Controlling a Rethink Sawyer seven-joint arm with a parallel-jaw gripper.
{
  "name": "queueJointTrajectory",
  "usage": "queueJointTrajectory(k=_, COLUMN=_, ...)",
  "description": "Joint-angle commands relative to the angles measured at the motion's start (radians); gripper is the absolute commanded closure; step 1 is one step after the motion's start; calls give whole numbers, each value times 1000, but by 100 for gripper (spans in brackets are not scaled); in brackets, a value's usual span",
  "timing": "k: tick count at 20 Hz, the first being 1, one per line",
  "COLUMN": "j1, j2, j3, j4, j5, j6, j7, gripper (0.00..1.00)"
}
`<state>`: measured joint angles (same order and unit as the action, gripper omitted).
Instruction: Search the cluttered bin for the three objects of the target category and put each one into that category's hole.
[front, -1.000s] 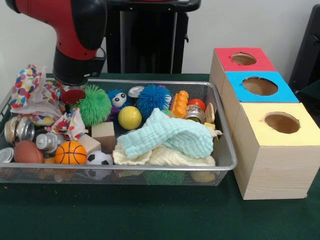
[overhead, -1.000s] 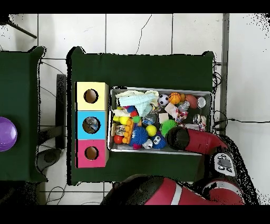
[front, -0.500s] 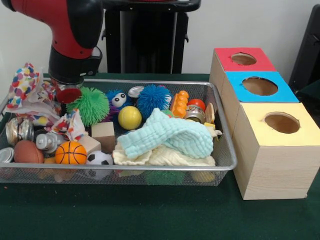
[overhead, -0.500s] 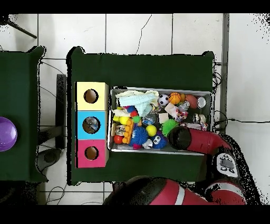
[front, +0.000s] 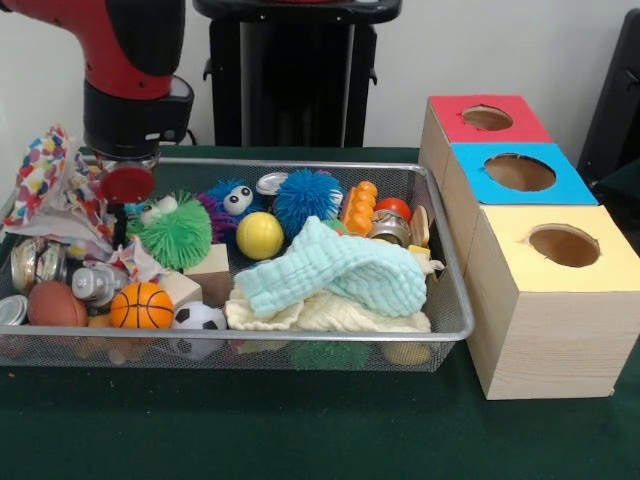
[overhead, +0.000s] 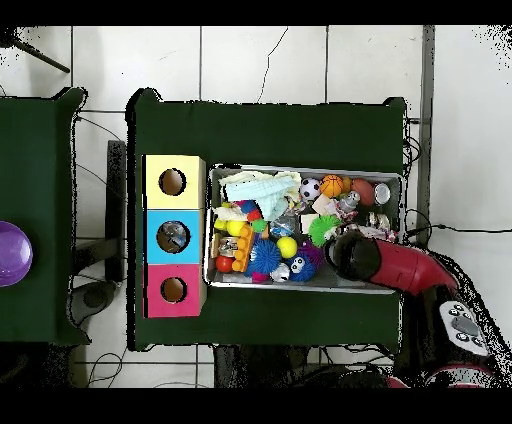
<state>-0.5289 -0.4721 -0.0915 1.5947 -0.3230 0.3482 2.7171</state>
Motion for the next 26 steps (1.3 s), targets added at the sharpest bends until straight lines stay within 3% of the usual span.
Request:
queueJointTrajectory(k=1, j1=-44, j2=-62, j3=204, j4=79, j5=22, j6=93, j7=-147, gripper=0)
queueJointTrajectory(k=7, j1=-64, j2=-105, j3=243, j4=89, j5=39, j6=198, j7=-149, gripper=0)
queueJointTrajectory(k=14, j1=-79, j2=-113, j3=291, j4=83, j5=40, j6=246, j7=-160, gripper=0)
queueJointTrajectory(k=26, j1=-38, j2=-149, j3=309, j4=58, j5=47, j6=343, j7=-112, gripper=0)
